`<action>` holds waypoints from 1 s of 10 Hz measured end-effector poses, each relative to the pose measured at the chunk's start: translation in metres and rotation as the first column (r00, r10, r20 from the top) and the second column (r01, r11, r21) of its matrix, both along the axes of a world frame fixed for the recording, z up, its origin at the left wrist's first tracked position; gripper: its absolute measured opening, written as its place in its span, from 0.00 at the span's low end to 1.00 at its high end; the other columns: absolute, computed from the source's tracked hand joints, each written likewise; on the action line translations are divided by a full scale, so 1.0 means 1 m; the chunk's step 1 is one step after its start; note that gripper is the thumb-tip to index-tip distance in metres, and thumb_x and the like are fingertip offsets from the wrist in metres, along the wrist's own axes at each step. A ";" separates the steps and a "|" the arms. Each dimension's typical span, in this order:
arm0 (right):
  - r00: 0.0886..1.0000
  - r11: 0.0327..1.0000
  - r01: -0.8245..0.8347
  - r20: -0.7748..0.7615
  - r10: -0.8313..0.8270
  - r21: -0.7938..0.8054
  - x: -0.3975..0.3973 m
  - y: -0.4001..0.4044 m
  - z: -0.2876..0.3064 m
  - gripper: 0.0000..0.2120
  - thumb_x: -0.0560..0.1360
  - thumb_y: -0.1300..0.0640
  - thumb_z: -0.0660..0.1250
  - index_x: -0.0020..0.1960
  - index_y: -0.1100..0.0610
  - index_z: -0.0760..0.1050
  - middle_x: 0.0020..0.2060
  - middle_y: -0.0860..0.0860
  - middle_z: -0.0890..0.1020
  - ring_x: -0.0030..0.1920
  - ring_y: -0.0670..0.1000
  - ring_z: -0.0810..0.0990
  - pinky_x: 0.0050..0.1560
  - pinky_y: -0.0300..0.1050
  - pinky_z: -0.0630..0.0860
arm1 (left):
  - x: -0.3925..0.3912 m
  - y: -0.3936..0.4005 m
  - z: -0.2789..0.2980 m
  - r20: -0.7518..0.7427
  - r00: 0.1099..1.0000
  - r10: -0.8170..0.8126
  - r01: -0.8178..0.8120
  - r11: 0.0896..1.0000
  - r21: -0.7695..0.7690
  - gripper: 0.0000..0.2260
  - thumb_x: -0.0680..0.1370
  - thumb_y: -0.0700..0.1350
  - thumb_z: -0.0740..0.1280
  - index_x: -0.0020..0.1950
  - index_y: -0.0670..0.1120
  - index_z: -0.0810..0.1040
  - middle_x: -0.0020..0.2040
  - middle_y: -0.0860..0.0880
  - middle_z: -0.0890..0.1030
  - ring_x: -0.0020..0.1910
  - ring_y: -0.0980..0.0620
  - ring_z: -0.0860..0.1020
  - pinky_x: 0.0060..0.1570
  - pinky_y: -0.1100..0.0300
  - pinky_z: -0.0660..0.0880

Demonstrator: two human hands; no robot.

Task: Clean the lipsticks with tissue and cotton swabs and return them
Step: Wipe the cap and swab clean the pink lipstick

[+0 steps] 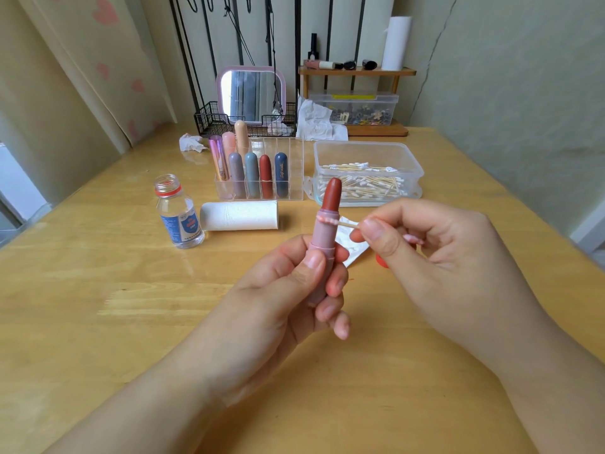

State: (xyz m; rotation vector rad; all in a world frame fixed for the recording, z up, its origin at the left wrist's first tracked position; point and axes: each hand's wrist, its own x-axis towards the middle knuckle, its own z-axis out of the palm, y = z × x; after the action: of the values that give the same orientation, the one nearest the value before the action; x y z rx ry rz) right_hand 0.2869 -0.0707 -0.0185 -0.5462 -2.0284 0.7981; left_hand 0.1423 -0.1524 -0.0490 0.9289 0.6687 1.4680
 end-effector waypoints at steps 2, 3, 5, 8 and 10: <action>1.000 1.000 -0.003 -0.017 0.003 -0.017 -0.001 0.000 0.000 0.08 0.74 0.51 0.65 0.37 0.49 0.78 0.26 0.48 0.73 0.29 0.49 0.71 0.31 0.32 0.67 | 0.000 -0.001 0.002 -0.004 1.000 0.004 -0.004 1.000 -0.001 0.09 0.75 0.44 0.62 0.49 0.40 0.77 0.36 0.47 0.72 0.30 0.53 0.68 0.34 0.58 0.74; 1.000 1.000 -0.003 -0.014 0.003 -0.013 -0.001 -0.001 0.000 0.08 0.74 0.51 0.65 0.38 0.49 0.78 0.27 0.49 0.73 0.30 0.50 0.71 0.31 0.33 0.67 | 0.000 0.000 0.002 -0.022 1.000 0.009 -0.009 1.000 0.003 0.10 0.75 0.45 0.62 0.49 0.39 0.76 0.35 0.47 0.72 0.30 0.53 0.68 0.34 0.58 0.74; 1.000 1.000 -0.014 -0.024 0.013 -0.022 -0.002 -0.002 -0.001 0.08 0.75 0.52 0.65 0.38 0.50 0.78 0.27 0.40 0.74 0.30 0.41 0.74 0.33 0.28 0.67 | 0.001 -0.001 0.002 -0.044 0.999 0.022 -0.021 1.000 0.004 0.10 0.76 0.45 0.61 0.50 0.39 0.74 0.35 0.48 0.72 0.30 0.53 0.68 0.34 0.58 0.74; 1.000 1.000 0.013 -0.003 -0.013 -0.016 -0.002 -0.002 0.000 0.09 0.75 0.51 0.63 0.38 0.49 0.78 0.27 0.41 0.76 0.31 0.46 0.74 0.32 0.29 0.68 | 0.001 0.000 0.001 -0.056 0.998 0.023 -0.023 1.000 0.003 0.10 0.75 0.45 0.62 0.50 0.39 0.74 0.35 0.48 0.72 0.30 0.54 0.68 0.34 0.59 0.74; 0.997 0.996 -0.069 0.024 0.070 -0.059 -0.001 0.000 -0.002 0.09 0.74 0.54 0.65 0.36 0.51 0.78 0.24 0.48 0.75 0.27 0.45 0.68 0.30 0.31 0.64 | 0.001 -0.001 0.001 -0.050 0.998 0.022 -0.021 1.000 0.006 0.10 0.75 0.45 0.62 0.49 0.39 0.75 0.35 0.48 0.72 0.30 0.54 0.68 0.34 0.59 0.74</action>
State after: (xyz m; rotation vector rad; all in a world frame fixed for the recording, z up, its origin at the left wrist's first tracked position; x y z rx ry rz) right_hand 0.2854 -0.0709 -0.0209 -0.5237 -2.0625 0.8984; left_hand 0.1431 -0.1529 -0.0481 0.9682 0.7139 1.4701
